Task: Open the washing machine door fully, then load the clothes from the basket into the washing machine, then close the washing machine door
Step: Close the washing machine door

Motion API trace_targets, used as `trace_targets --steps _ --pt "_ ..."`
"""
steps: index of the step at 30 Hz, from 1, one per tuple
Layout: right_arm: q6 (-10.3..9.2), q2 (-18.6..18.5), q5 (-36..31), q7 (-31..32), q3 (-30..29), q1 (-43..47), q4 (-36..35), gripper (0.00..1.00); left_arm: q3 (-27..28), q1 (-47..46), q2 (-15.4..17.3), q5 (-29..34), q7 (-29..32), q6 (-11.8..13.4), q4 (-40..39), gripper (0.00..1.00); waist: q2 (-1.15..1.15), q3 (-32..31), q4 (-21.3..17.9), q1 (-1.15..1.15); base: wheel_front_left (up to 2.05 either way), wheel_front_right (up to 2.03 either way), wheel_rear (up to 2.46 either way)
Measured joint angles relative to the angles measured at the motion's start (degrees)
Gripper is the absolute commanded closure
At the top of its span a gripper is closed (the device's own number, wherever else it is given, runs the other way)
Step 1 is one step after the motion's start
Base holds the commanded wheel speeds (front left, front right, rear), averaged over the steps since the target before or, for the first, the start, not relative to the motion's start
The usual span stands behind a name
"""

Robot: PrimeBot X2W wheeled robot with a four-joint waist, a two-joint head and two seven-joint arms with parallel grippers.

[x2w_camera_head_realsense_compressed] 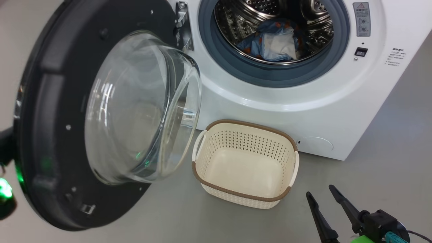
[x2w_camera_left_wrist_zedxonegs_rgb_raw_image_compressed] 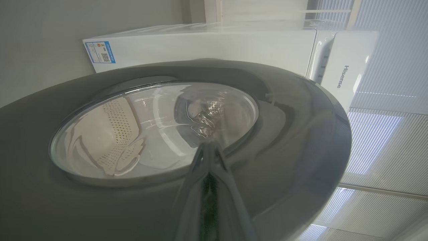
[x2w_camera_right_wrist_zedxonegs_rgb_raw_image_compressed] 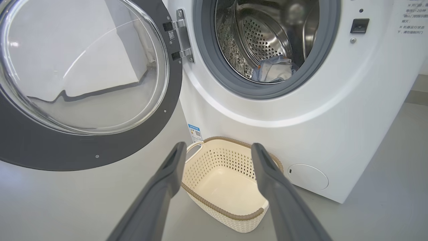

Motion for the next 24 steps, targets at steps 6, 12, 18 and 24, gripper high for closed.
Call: trace_targets --steps 6,12,18,24 --pt "0.00 0.38 0.00 0.00 -0.14 -0.01 -0.24 0.00 -1.12 3.43 -2.50 -0.58 2.92 4.27 -6.80 1.00 0.00 0.13 -0.88 0.00 0.00 0.00 0.00" --pt "0.00 1.04 0.00 0.00 -0.53 -0.04 -0.22 0.00 -3.61 6.36 -2.89 -0.56 5.88 7.70 -12.01 1.00 0.00 0.12 -1.86 0.00 0.00 0.00 0.00" --pt "0.00 1.71 0.00 0.00 -0.55 -0.54 -0.24 0.00 -5.03 8.09 -5.09 -0.62 6.75 9.66 -15.80 1.00 0.00 0.29 -2.89 0.00 0.00 0.00 0.00" --pt "0.00 2.12 0.00 0.00 -0.49 -0.60 -0.22 0.00 -6.47 8.70 -7.78 -2.41 6.57 10.44 -19.00 1.00 0.00 0.70 -4.12 0.00 0.00 0.00 0.00"
